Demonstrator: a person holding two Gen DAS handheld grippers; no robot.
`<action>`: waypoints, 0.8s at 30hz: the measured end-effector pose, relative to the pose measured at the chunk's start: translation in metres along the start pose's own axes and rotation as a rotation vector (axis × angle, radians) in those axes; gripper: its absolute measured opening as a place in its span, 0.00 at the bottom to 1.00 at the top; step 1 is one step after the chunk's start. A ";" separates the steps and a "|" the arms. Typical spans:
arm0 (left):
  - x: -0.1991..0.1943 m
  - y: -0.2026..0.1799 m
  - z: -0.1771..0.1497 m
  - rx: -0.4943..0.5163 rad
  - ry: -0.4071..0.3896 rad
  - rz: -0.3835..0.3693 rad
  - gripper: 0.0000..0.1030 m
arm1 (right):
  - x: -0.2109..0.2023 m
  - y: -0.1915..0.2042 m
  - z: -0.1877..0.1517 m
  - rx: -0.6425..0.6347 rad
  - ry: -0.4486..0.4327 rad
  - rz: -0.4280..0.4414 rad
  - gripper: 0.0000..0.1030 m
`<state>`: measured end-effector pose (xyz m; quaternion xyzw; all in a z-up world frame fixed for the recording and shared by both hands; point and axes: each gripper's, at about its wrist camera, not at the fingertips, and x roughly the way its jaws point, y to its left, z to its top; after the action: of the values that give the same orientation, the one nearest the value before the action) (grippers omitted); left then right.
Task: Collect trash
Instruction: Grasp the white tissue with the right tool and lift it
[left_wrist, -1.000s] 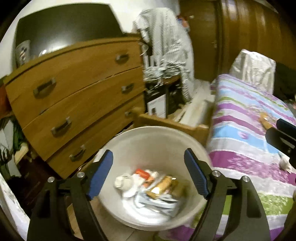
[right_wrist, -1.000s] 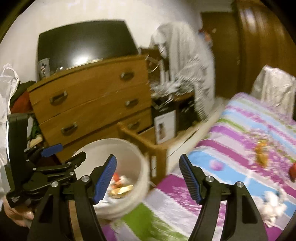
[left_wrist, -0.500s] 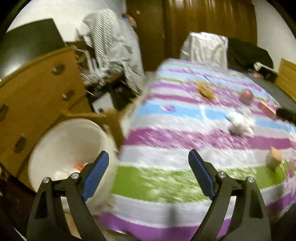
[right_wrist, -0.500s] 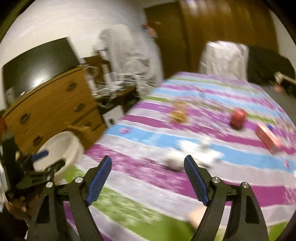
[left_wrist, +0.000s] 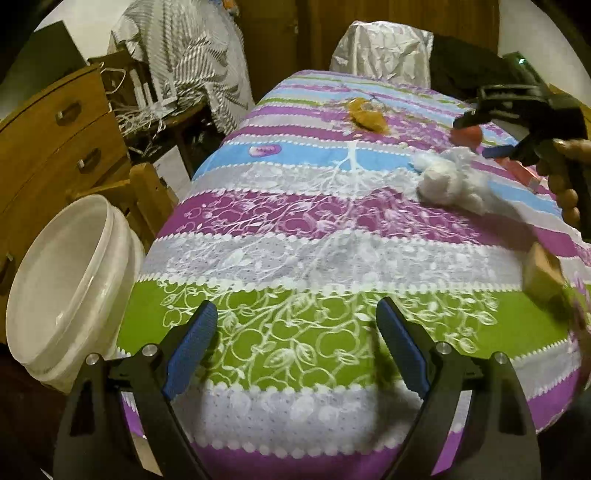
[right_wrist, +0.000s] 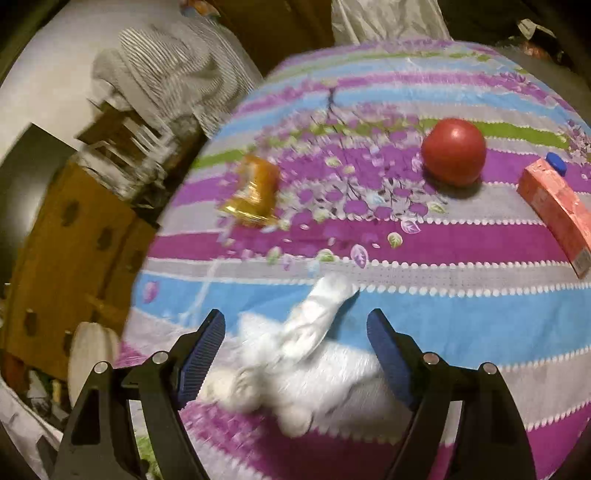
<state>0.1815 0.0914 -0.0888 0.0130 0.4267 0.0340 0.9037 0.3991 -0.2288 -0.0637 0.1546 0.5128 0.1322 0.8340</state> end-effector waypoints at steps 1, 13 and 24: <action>0.002 0.003 0.001 -0.013 0.006 0.001 0.82 | 0.010 -0.001 0.002 0.014 0.022 -0.005 0.74; 0.008 0.014 0.000 -0.041 0.016 0.004 0.82 | -0.008 0.011 0.001 -0.026 -0.080 0.082 0.28; 0.000 -0.008 0.003 0.009 -0.001 -0.038 0.82 | -0.108 -0.020 -0.047 -0.054 -0.210 0.138 0.28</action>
<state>0.1842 0.0839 -0.0868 0.0092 0.4264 0.0150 0.9044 0.3108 -0.2820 -0.0039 0.1801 0.4072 0.1860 0.8759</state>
